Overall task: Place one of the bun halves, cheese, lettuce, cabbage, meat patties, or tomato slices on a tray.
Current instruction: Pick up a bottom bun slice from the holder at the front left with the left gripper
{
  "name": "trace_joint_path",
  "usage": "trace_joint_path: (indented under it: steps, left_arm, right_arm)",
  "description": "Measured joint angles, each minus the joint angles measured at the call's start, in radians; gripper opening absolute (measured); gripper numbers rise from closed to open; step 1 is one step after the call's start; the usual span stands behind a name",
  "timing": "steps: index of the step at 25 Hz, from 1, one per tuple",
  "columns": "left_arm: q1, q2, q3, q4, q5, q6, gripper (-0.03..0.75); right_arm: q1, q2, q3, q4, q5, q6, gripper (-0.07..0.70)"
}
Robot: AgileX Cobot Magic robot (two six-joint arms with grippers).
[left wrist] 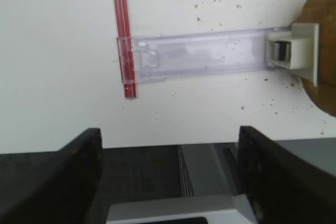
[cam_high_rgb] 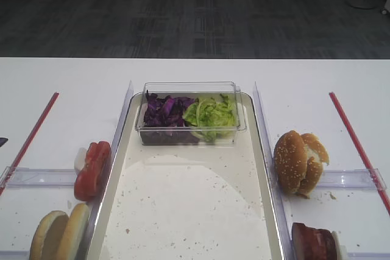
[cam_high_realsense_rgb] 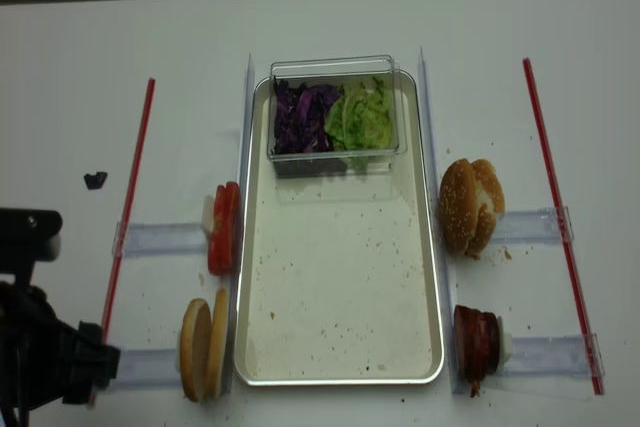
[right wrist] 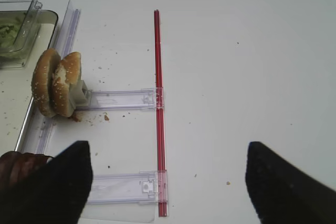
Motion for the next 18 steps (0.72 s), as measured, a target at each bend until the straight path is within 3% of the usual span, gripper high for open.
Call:
trace_joint_path:
  steps: [6,9,18]
  left_arm:
    - [0.0,0.054,-0.059,0.0,-0.013,0.0,0.491]
    - [0.0,0.058,-0.08,0.0,-0.013,0.0,0.491]
    - [0.0,0.058,-0.088,0.0,-0.009,0.0,0.491]
  right_arm:
    - [0.0,0.0,0.0,0.0,0.0,0.002,0.614]
    - [0.039,0.0,0.0,0.0,0.0,0.002,0.614]
    - [0.071,0.0,0.0,0.0,0.0,0.002,0.614]
